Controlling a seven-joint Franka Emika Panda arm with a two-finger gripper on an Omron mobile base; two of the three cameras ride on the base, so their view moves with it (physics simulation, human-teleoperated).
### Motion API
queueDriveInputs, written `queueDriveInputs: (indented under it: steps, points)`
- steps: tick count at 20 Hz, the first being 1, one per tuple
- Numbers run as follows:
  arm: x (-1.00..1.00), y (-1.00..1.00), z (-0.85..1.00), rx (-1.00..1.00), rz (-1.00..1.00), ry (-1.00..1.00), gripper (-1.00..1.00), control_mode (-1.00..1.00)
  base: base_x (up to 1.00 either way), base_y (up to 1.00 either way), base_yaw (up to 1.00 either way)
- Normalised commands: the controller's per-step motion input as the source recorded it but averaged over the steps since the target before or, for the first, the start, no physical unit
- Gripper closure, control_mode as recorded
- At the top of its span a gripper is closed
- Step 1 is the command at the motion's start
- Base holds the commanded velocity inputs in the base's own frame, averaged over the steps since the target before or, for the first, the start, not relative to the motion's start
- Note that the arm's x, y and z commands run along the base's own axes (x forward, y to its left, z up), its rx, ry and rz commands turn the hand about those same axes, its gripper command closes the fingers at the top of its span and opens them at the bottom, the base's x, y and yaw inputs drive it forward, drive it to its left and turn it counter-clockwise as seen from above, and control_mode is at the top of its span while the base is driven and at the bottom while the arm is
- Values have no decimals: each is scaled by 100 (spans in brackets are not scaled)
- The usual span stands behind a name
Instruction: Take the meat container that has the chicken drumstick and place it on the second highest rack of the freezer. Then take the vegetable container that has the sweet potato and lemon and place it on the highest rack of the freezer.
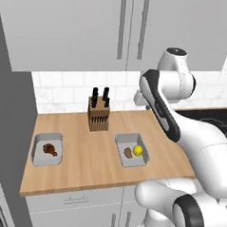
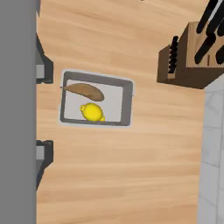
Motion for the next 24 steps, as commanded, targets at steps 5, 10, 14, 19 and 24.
queueDriveInputs:
  steps: [5, 10, 14, 19, 24]
  points:
    - [-64, 34, -6, -3, 12, 5, -100, -100, 0, 0, 0]
    - [-100, 100, -33, -11, 51, 13, -100, -100, 0, 0, 0]
    - [-57, 100, -52, -2, 66, 17, -100, -100, 0, 0, 0]
    - [49, 81, -55, 6, 62, 23, -100, -100, 0, 0, 0]
    - [87, 82, -68, 11, 54, 22, -100, -100, 0, 0, 0]
